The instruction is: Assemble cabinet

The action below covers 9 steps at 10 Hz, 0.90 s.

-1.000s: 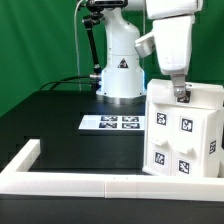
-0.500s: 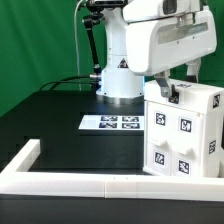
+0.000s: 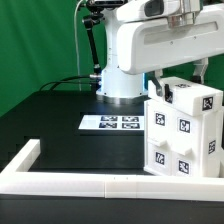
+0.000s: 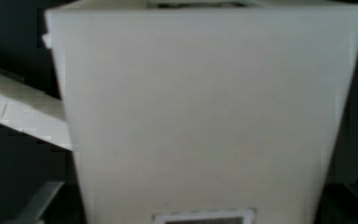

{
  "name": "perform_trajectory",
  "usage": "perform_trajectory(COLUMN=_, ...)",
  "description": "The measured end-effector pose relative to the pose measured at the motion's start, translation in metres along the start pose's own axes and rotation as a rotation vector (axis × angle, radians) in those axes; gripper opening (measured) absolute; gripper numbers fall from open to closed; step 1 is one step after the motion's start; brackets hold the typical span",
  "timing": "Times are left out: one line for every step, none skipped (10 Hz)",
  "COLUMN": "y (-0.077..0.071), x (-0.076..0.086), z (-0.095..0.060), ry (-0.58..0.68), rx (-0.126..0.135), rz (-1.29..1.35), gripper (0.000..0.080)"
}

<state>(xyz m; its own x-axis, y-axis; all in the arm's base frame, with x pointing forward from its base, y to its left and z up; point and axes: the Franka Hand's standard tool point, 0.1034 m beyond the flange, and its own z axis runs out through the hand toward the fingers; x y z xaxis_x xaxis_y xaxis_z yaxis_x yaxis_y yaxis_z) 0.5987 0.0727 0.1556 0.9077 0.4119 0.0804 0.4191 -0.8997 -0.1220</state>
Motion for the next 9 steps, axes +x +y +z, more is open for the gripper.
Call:
perform_trajectory(y=0.0004, x=-0.0001, z=-0.0001, ry=0.0, rx=0.0, rz=0.081, gripper=0.056)
perform_trajectory(y=0.0002, x=0.0001, z=-0.0001, ry=0.0, rx=0.0, rz=0.147, gripper=0.056)
perform_trajectory(y=0.0001, x=0.0002, z=-0.0001, ry=0.001, rx=0.0, rz=0.199, gripper=0.056)
perform_trajectory(y=0.0, x=0.0003, z=-0.0002, ry=0.001, rx=0.0, rz=0.268, gripper=0.056)
perform_trajectory(y=0.0, x=0.0007, z=-0.0002, ry=0.004, rx=-0.001, rz=0.312, gripper=0.056)
perform_trajectory(y=-0.001, x=0.0017, z=0.0006, ry=0.021, rx=-0.005, rz=0.441, gripper=0.056)
perform_trajectory(y=-0.0033, x=0.0017, z=0.0011, ry=0.035, rx=-0.008, rz=0.539, gripper=0.056)
perform_trajectory(y=-0.0051, x=0.0022, z=0.0014, ry=0.044, rx=-0.008, rz=0.638, gripper=0.056)
perform_trajectory(y=-0.0085, x=0.0028, z=0.0017, ry=0.05, rx=-0.008, rz=0.728, gripper=0.056)
